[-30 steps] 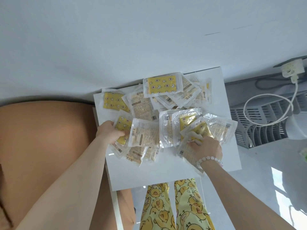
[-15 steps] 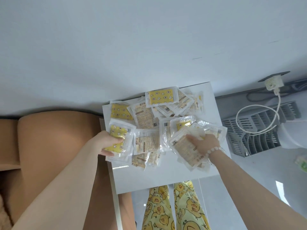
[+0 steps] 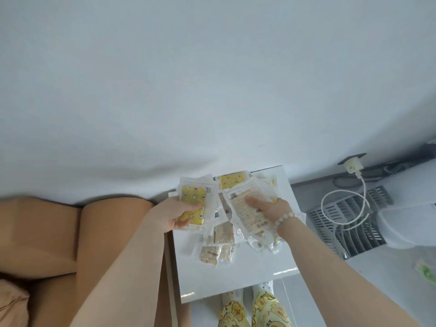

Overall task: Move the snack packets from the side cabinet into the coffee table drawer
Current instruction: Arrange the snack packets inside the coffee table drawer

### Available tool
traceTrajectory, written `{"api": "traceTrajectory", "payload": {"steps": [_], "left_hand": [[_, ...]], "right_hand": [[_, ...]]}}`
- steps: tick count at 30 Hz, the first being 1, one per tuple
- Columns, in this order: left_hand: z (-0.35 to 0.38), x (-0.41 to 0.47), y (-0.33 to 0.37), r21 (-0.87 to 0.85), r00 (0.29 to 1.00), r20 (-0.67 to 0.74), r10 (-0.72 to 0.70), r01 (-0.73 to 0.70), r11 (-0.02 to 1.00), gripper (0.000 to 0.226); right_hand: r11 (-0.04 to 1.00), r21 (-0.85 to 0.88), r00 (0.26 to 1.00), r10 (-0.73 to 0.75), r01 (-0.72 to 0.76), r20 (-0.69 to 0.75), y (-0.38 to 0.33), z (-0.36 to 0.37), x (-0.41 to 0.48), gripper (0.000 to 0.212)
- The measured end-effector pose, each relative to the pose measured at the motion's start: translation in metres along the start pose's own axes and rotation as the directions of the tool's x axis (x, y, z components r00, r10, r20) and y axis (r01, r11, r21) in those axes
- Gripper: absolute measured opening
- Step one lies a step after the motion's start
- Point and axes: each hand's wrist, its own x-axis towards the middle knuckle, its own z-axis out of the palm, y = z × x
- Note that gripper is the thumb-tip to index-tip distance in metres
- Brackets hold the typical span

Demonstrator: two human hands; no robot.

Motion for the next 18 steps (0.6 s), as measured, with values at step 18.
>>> {"api": "traceTrajectory", "payload": {"steps": [18], "left_hand": [[0.205,-0.098,0.087,0.459,0.759,0.649,0.046,-0.439,0.773,0.015]], "right_hand": [[0.864,0.491,0.973,0.011,0.107,-0.233,0.011,-0.170,-0.117,0.051]]}}
